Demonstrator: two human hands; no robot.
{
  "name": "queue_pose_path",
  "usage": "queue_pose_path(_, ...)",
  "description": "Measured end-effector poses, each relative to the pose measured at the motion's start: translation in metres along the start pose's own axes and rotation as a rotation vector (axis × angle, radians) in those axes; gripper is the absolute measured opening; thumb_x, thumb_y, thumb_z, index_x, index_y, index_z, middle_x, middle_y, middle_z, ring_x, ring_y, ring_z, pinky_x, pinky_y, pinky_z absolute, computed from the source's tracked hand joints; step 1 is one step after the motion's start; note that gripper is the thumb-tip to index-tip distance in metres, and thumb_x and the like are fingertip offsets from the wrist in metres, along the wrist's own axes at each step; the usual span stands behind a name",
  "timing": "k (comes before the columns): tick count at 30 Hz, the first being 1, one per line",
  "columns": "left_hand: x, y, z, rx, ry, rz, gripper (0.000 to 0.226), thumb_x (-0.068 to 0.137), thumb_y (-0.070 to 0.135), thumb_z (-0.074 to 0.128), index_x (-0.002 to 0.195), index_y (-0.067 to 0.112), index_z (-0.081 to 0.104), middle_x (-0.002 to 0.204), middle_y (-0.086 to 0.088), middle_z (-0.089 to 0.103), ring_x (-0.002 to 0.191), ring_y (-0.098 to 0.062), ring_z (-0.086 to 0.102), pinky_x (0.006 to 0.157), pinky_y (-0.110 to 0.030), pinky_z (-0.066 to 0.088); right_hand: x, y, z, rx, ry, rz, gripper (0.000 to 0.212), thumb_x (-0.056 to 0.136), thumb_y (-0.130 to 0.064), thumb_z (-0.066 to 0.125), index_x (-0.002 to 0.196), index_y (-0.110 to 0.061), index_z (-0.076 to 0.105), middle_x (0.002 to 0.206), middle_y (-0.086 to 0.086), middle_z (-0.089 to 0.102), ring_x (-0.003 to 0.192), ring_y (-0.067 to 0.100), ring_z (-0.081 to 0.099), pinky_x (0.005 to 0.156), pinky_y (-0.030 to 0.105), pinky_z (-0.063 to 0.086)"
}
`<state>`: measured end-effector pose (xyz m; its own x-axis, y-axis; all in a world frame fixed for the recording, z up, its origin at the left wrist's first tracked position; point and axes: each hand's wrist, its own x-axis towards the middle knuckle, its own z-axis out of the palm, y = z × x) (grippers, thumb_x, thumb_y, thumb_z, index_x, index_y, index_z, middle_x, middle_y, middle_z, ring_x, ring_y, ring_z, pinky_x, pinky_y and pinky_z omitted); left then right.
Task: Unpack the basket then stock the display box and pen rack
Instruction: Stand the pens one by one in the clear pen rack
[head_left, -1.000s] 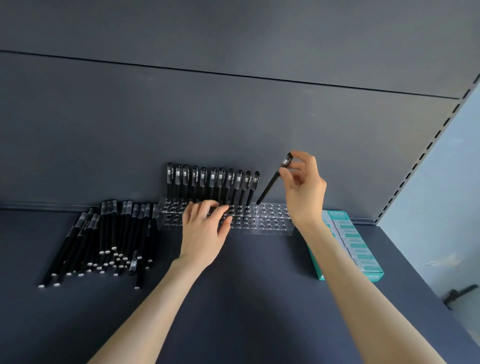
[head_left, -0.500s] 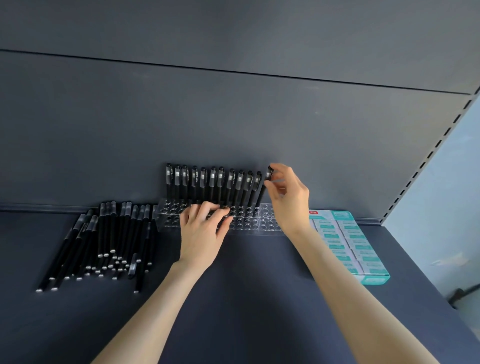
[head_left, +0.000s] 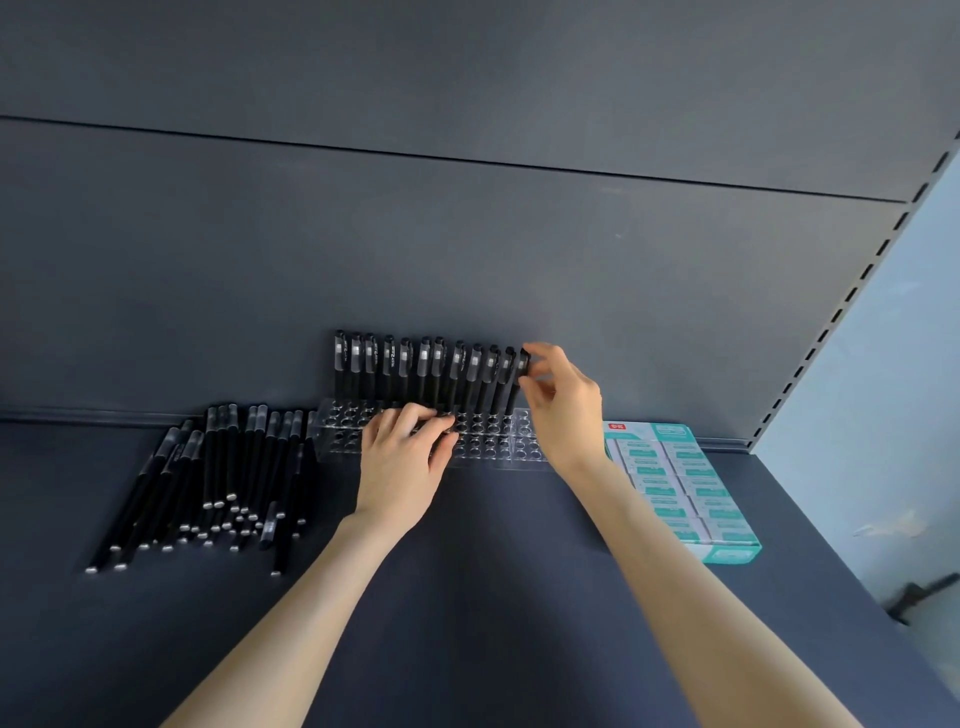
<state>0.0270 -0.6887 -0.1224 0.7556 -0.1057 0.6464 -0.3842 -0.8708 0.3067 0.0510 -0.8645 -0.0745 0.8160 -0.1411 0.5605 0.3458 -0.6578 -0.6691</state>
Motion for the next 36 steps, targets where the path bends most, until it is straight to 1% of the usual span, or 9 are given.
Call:
queue_pose_path(5,0.0,0.003,-0.017,-0.02,-0.083,-0.021,0.018,0.087,0.016,0.067,0.103,0.008,0.071,0.103,-0.006,0.068,0.098,-0.032,0.061,0.1,-0.047,0.037,-0.014,-0.014,-0.008,-0.021,0.009,-0.026,0.027,0.089,-0.012,0.06,0.117,-0.015,0.058,0.105,0.002,0.058,0.076,0.014,0.059,0.075,0.043,0.053)
queue_pose_path(9,-0.012,-0.004,-0.046,-0.079,-0.037,-0.119,0.013,0.087,0.015,0.066,0.099,0.01,0.071,0.097,-0.003,0.067,0.094,-0.028,0.063,0.091,-0.044,0.043,-0.033,-0.034,-0.003,0.036,0.022,-0.068,0.015,0.091,-0.015,0.058,0.105,-0.011,0.063,0.098,0.0,0.059,0.076,0.012,0.058,0.073,0.037,0.053)
queue_pose_path(12,-0.026,-0.019,-0.072,-0.126,-0.02,-0.167,0.009,0.086,0.01,0.066,0.093,0.007,0.07,0.088,-0.005,0.067,0.082,-0.028,0.065,0.077,-0.048,0.051,-0.047,-0.054,0.012,0.083,-0.057,-0.054,0.011,0.092,-0.014,0.057,0.098,-0.01,0.064,0.094,-0.001,0.06,0.076,0.012,0.057,0.072,0.034,0.052)
queue_pose_path(14,-0.037,-0.034,-0.089,-0.126,-0.023,-0.207,0.007,0.085,0.008,0.066,0.091,0.006,0.07,0.083,-0.004,0.066,0.078,-0.027,0.063,0.073,-0.049,0.051,-0.056,-0.068,0.027,0.096,-0.118,-0.042,0.01,0.092,-0.015,0.056,0.096,-0.011,0.065,0.093,0.0,0.061,0.076,0.011,0.056,0.073,0.033,0.051)
queue_pose_path(20,-0.058,-0.095,-0.126,-0.088,-0.003,-0.309,0.007,0.086,0.009,0.066,0.092,0.008,0.07,0.084,-0.003,0.065,0.078,-0.027,0.062,0.072,-0.047,0.05,-0.084,-0.107,0.091,0.069,-0.265,-0.019,0.011,0.092,-0.015,0.055,0.097,-0.013,0.065,0.094,-0.003,0.062,0.08,0.011,0.057,0.077,0.036,0.051)
queue_pose_path(24,-0.064,-0.142,-0.14,-0.04,-0.082,-0.421,0.022,0.09,0.025,0.062,0.106,0.011,0.066,0.105,-0.006,0.062,0.096,-0.028,0.057,0.084,-0.042,0.043,-0.1,-0.132,0.136,0.029,-0.294,0.042,0.01,0.091,-0.019,0.057,0.097,-0.015,0.064,0.095,-0.004,0.062,0.084,0.014,0.059,0.079,0.037,0.051)
queue_pose_path(27,-0.066,-0.174,-0.144,-0.005,-0.189,-0.499,0.043,0.091,0.043,0.056,0.121,0.013,0.058,0.12,-0.008,0.053,0.108,-0.028,0.048,0.09,-0.04,0.04,-0.108,-0.147,0.164,-0.071,-0.283,0.075,0.015,0.091,-0.025,0.057,0.102,-0.017,0.062,0.098,-0.005,0.06,0.092,0.016,0.057,0.078,0.033,0.049)
queue_pose_path(30,-0.065,-0.193,-0.145,-0.014,-0.293,-0.545,0.055,0.09,0.05,0.052,0.129,0.012,0.049,0.13,-0.01,0.047,0.116,-0.029,0.044,0.095,-0.038,0.037,-0.11,-0.157,0.18,-0.188,-0.261,0.118,0.025,0.091,-0.032,0.056,0.11,-0.017,0.06,0.106,-0.004,0.061,0.103,0.016,0.049,0.078,0.03,0.044)
queue_pose_path(36,-0.053,-0.206,-0.144,-0.193,-0.374,-0.574,0.058,0.089,0.036,0.061,0.134,0.007,0.04,0.131,-0.015,0.046,0.121,-0.03,0.04,0.098,-0.035,0.035,-0.112,-0.172,0.203,-0.403,-0.221,0.173,0.046,0.088,-0.047,0.056,0.121,-0.015,0.057,0.118,0.002,0.058,0.11,0.025,0.042,0.093,0.032,0.033)
